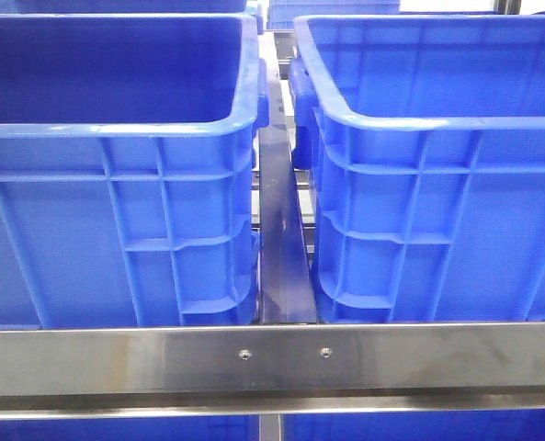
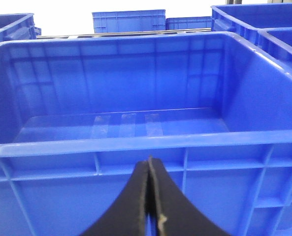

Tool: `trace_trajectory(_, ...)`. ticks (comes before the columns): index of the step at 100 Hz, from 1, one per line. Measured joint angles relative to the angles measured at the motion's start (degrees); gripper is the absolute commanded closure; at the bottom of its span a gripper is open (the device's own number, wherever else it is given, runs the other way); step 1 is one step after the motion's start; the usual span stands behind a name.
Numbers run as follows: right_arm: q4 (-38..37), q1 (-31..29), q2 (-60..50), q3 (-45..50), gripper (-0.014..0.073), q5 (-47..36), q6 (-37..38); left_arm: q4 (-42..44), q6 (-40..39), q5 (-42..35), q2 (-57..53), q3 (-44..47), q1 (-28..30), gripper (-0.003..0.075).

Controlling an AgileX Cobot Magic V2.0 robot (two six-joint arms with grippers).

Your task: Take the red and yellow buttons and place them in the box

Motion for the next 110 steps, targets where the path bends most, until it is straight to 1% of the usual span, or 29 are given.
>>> trace_trajectory(14,0.0,0.0,0.0,0.0,0.0658,0.0,0.0,-5.49,5.94,-0.52,-5.13,2.9,0.0,0.0562)
trace_trajectory(33,0.0,0.0,0.0,0.0,0.0658,0.0,0.0,-16.8,18.0,0.11,-11.4,5.65,0.0,0.0562)
trace_trajectory(49,0.0,0.0,0.0,0.0,0.0658,0.0,0.0,-25.21,26.74,3.62,-13.45,6.4,0.0,0.0562)
trace_trajectory(61,0.0,0.0,0.0,0.0,0.0658,0.0,0.0,-33.75,34.91,6.34,-13.91,6.53,0.0,0.0562)
trace_trajectory(68,0.0,0.0,0.0,0.0,0.0658,0.0,0.0,-38.04,38.33,8.29,-13.91,6.53,-0.38,0.0562)
trace_trajectory(75,0.0,0.0,0.0,0.0,0.0658,-0.57,0.0,-40.18,40.23,9.33,-13.91,6.53,-1.48,0.0562)
trace_trajectory(84,0.0,0.0,0.0,-0.15,0.0658,-0.57,0.0,-40.85,41.28,9.8,-13.91,6.53,-4.12,0.0562)
trace_trajectory(93,0.0,0.81,0.0,-2.52,0.0658,3.26,0.0,-41.1,42.23,9.8,-13.91,6.53,-7.67,0.0562)
trace_trajectory(101,0.0,2.04,0.46,-6.65,0.0658,7.35,0.0,-41.08,42.66,9.8,-13.91,6.53,-10.9,0.0562)
trace_trajectory(110,0.0,3.69,3.34,-11.73,0.0658,11.49,0.0,-41.08,42.74,9.69,-13.91,6.53,-14.55,0.0562)
